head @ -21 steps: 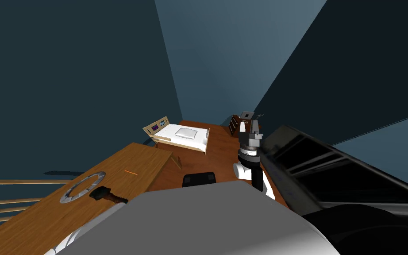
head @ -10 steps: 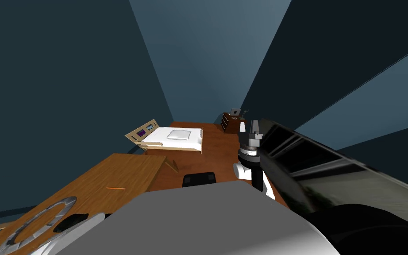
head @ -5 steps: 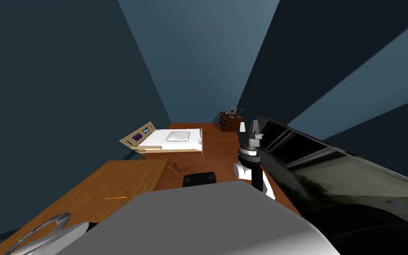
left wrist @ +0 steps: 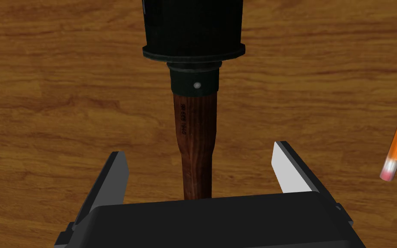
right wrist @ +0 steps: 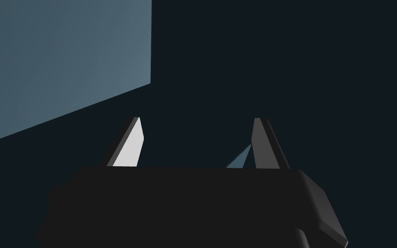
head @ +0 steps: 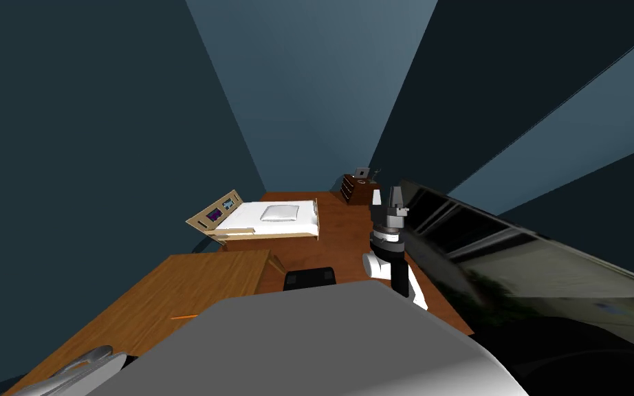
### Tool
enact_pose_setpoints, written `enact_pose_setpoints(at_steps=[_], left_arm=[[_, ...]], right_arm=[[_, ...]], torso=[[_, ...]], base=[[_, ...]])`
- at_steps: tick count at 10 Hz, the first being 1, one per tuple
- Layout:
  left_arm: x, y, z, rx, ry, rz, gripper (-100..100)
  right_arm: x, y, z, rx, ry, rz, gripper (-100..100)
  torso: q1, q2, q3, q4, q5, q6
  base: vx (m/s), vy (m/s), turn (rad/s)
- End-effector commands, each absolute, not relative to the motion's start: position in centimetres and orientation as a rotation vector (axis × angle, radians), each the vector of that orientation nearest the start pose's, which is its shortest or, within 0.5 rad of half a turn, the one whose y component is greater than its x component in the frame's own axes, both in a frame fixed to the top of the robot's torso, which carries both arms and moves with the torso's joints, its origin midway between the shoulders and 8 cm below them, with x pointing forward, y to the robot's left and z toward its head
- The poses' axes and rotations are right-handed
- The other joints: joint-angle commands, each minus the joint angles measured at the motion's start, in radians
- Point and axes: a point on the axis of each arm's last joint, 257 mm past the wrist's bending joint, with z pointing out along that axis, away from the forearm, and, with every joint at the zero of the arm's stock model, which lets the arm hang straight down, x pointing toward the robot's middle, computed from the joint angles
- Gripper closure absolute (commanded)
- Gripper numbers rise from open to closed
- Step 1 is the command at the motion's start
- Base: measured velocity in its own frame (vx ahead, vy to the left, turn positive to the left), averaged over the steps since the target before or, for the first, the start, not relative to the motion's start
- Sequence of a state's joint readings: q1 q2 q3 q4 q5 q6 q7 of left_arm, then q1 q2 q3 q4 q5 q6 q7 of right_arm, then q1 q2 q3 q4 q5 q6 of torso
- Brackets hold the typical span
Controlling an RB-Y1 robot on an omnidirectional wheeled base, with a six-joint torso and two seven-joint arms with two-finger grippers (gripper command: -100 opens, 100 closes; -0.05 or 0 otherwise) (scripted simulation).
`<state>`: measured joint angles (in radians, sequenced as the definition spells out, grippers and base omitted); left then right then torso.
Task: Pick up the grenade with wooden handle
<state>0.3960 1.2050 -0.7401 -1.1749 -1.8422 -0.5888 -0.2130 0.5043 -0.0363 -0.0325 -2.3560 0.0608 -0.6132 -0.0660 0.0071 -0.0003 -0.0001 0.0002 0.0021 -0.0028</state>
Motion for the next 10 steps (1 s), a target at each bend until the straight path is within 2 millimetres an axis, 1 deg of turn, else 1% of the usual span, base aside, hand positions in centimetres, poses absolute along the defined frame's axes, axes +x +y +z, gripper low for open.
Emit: enact_pose_setpoints(at_steps=[1,2,3,4,5,6,7,8,9,10], left_arm=[[-3.5,57.8,-51.4,-2.068,-2.038,0.115,0],[-5.5,57.0,-51.8,-2.005,-2.099,0.152,-100],[-5.4,56.6,-51.9,-1.985,-2.134,0.160,-100],[-5.3,56.2,-51.9,-1.964,-2.169,0.169,-100],[-5.3,56.0,-52.0,-1.955,-2.184,0.173,-100],[-7.3,55.4,-52.3,-1.892,-2.226,0.201,-100],[-7.2,55.0,-52.3,-1.865,-2.265,0.210,-100],[-7.0,54.6,-52.4,-1.837,-2.305,0.219,-100],[-6.9,54.4,-52.4,-1.826,-2.321,0.223,-100],[-9.0,53.9,-52.7,-1.755,-2.358,0.247,-100]], right_arm=[[30.6,-26.7,7.5,0.458,0.541,1.338,0],[30.6,-26.7,7.5,0.458,0.541,1.338,0],[30.6,-26.7,7.5,0.457,0.541,1.338,0],[30.6,-26.7,7.5,0.457,0.541,1.338,0],[30.7,-26.7,7.5,0.457,0.541,1.338,0],[30.6,-26.7,7.5,0.458,0.541,1.338,0],[30.6,-26.7,7.5,0.457,0.541,1.338,0],[30.6,-26.7,7.5,0.457,0.541,1.338,0],[30.6,-26.7,7.5,0.457,0.541,1.338,0],[30.6,-26.7,7.5,0.458,0.541,1.338,0]], torso=[[0.000,0.000,0.000,0.000,0.000,0.000],[-0.004,0.001,0.001,0.000,-0.001,0.000],[-0.002,0.010,0.005,0.002,-0.001,0.001],[-0.001,0.014,0.008,0.003,-0.001,0.001],[-0.002,0.011,0.007,0.003,-0.001,0.001],[-0.003,0.006,0.004,0.002,-0.001,0.000],[0.000,0.009,0.005,0.002,-0.001,0.001],[0.000,0.013,0.008,0.003,0.000,0.000],[-0.002,0.010,0.006,0.003,-0.001,0.001],[-0.004,0.006,0.004,0.002,-0.001,0.000]], base=[[0.004,0.016,-0.002],[-0.160,0.083,-0.334],[-0.214,0.107,-0.468],[-0.120,0.072,-0.445],[-0.031,0.037,-0.138],[-0.128,0.091,-0.310],[-0.200,0.091,-0.421],[-0.128,0.035,-0.392],[-0.037,0.004,-0.175],[-0.181,0.025,-0.368]])
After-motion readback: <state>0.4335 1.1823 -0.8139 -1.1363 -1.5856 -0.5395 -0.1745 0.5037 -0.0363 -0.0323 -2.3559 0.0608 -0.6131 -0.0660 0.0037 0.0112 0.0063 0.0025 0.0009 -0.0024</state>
